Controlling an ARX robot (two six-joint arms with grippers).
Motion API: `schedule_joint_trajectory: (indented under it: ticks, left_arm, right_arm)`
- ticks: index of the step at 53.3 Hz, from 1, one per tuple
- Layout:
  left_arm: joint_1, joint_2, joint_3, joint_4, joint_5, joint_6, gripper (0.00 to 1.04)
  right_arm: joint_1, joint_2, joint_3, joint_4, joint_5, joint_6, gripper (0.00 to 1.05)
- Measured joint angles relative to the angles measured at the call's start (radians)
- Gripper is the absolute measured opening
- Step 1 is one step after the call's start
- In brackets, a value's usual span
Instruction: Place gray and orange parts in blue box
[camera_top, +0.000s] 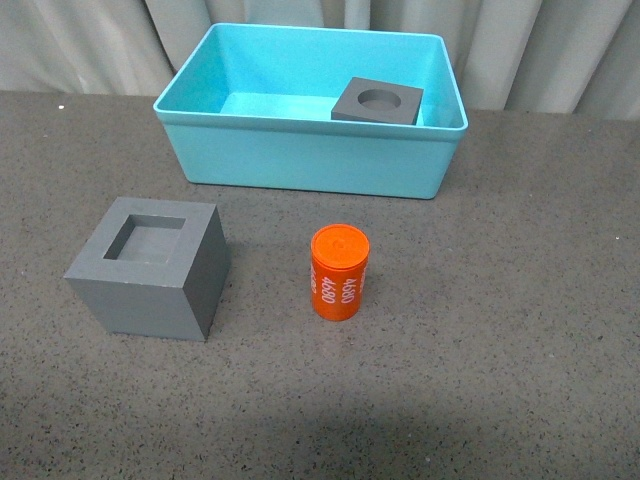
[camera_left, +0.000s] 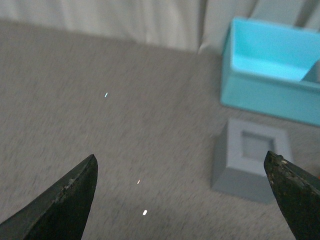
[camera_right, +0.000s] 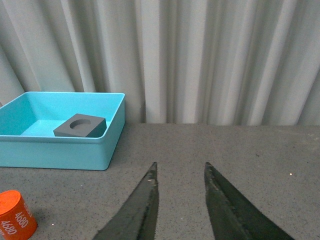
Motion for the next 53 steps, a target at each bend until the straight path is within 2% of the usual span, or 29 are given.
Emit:
schedule_joint_trajectory:
  ticks: [5, 13, 20, 32, 53]
  left_arm:
    - [0.029, 0.229, 0.058, 0.098, 0.031, -0.054, 0.98]
    - [0.056, 0.629, 0.196, 0.302, 0.172, -0.084, 0.98]
    - [0.070, 0.907, 0.309, 0.362, 0.244, -0.053, 0.98]
    - [0.078, 1.199, 0.467, 0.336, 0.303, 0.010, 0.98]
    - [0.060, 1.371, 0.571, 0.306, 0.362, 0.098, 0.98]
  right_arm:
    - [0.000, 0.000, 0.000, 0.000, -0.001, 0.000, 0.51]
    - [0.000, 0.000, 0.000, 0.000, -0.001, 0.000, 0.74]
    - [0.000, 0.000, 0.000, 0.000, -0.001, 0.000, 0.95]
    - [0.000, 0.000, 0.000, 0.000, -0.001, 0.000, 0.95]
    - [0.000, 0.000, 0.000, 0.000, -0.001, 0.000, 0.95]
